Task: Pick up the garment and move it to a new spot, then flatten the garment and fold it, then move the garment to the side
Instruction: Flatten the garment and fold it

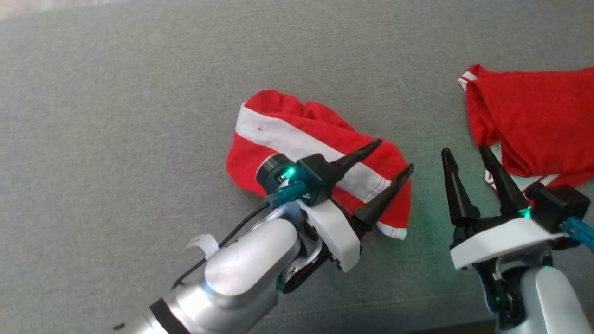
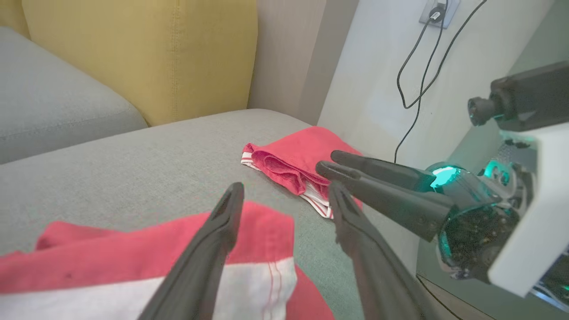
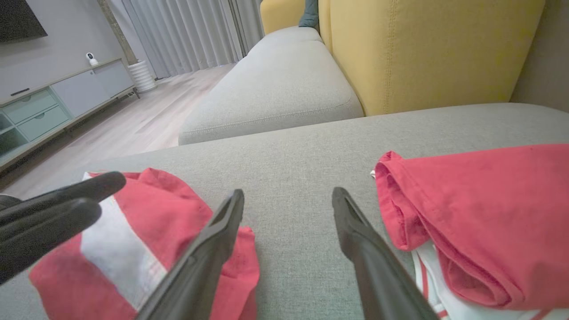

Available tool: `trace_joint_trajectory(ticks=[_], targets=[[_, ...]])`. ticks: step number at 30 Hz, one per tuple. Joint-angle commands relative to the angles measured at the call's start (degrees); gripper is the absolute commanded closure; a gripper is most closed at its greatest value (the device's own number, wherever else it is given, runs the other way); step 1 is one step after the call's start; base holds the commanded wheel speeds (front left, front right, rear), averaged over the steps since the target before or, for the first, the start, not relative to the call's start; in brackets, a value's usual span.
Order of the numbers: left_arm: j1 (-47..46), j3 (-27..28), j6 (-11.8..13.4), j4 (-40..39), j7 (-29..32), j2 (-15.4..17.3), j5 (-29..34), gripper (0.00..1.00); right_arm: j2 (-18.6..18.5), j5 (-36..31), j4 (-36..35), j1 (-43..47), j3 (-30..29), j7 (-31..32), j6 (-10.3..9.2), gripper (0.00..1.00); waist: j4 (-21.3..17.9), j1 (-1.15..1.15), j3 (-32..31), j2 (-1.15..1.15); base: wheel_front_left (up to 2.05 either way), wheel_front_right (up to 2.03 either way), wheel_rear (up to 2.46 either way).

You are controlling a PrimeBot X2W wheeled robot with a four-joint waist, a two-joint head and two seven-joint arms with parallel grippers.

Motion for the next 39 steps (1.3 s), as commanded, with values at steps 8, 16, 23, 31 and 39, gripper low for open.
trace_joint_trajectory(ticks=[8,16,23,31,39], targets=[[1.79,10.95,7.94,-7.16,-1.41,4.37,3.93,0.0,-0.8,-1.23,-2.24,-1.22,1.72,-0.82,-0.05,0.0,3.11,0.0,-2.16,0.0,0.0,0.0,0.0],[12.61,27.33,14.52,-13.56,-1.43,11.7,4.5,0.0,-1.1,-1.45,-2.45,-0.66,1.43,-0.45,-0.05,0.0,5.17,0.0,-3.85,0.0,0.0,0.0,0.0],[22.87,37.45,12.91,-17.14,-1.44,16.06,5.78,0.0,-1.65,-1.8,-2.44,0.44,1.61,0.32,-0.05,0.0,6.24,0.0,-5.94,0.0,0.0,0.0,0.0],[29.07,40.35,10.91,-19.1,-1.44,17.38,8.77,0.0,-1.85,-1.66,-2.48,2.34,1.89,1.12,-0.05,0.0,6.43,0.0,-8.08,0.0,0.0,0.0,0.0],[32.36,41.29,10.96,-20.22,-1.44,16.53,10.26,0.0,-1.58,-1.44,-2.81,3.92,1.73,1.79,-0.05,0.0,6.34,0.0,-9.47,0.0,0.0,0.0,0.0]])
